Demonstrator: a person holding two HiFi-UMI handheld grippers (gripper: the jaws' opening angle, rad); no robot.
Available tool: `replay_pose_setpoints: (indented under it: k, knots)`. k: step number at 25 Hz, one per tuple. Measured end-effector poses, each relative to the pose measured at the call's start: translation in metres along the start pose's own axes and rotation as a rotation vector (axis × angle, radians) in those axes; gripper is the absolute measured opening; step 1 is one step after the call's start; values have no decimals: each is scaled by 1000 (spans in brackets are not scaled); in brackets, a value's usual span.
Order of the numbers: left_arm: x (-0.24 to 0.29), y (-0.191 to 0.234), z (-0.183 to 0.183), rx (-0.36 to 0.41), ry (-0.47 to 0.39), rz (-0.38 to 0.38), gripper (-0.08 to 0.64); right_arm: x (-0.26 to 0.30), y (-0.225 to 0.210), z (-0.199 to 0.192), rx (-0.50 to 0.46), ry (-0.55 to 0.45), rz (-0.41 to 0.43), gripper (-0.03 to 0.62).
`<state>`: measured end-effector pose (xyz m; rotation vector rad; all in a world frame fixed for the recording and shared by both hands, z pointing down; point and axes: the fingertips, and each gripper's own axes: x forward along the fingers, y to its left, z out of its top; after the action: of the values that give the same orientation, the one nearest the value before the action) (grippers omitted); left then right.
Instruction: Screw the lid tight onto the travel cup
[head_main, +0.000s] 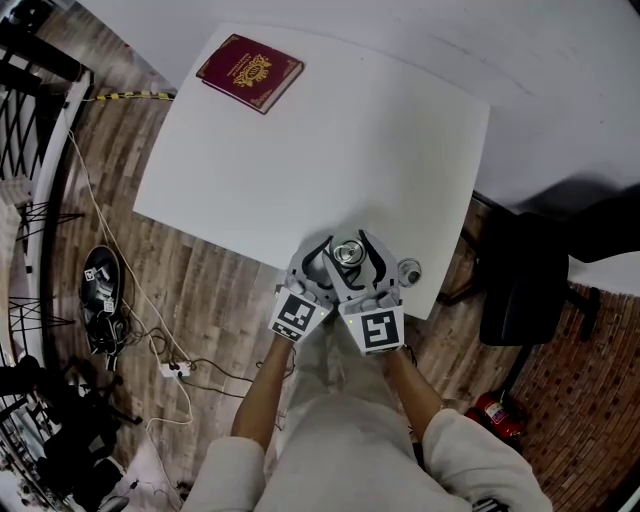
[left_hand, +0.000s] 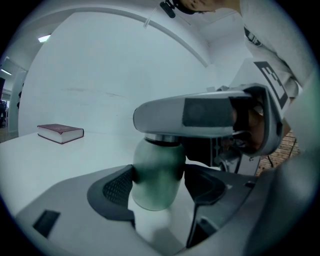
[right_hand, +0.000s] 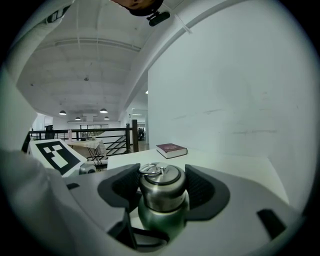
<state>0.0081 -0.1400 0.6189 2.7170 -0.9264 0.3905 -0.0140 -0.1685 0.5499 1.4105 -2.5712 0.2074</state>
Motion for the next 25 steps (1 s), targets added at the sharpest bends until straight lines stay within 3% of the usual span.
replay_pose_setpoints:
  k: [3, 5, 6, 18, 25]
  knots:
    - [0, 0, 0, 0, -1, 0, 312, -1, 5, -1, -3, -1, 59, 272]
    - [0, 0, 1, -1, -2, 1, 313, -2, 10, -1, -6, 0, 122, 353]
    - [0, 0, 1, -1, -2, 1, 313, -3, 12, -1, -10, 0, 150, 356]
    - [1, 2, 0, 9, -3, 3, 311, -12, 16, 1, -154, 57, 554, 337]
    - [2, 2, -2, 15, -4, 2, 311, -8, 19, -4, -235, 123, 712, 307]
